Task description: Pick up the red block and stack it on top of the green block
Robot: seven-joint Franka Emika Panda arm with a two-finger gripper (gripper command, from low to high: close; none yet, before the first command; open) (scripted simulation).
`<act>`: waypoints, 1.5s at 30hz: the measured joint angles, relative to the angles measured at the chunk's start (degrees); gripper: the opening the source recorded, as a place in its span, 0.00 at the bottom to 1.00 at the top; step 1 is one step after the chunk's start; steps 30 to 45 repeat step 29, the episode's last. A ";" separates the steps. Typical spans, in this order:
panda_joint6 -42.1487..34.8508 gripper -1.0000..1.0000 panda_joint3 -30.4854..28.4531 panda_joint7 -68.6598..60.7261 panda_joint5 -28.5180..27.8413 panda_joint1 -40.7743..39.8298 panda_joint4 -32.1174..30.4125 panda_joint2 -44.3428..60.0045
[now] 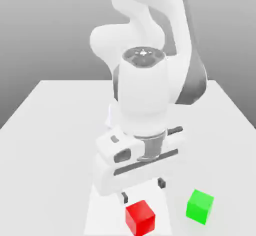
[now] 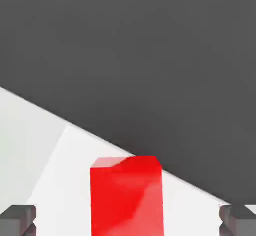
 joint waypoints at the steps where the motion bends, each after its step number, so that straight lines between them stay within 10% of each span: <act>1: 1.65 0.50 0.38 -0.41 0.41 -0.28 0.26 2.06; 3: 5.09 0.50 1.43 -1.21 1.42 -1.12 0.87 6.27; 4: 5.96 0.00 1.69 -1.40 1.68 -1.33 1.03 7.33; 25: -0.21 0.00 10.11 -11.34 -6.30 7.93 -2.60 -2.50; 26: 1.42 1.00 10.03 -11.19 -6.66 8.09 -2.53 -0.80; 45: 1.42 1.00 10.03 -11.19 -6.66 8.09 -2.53 -0.80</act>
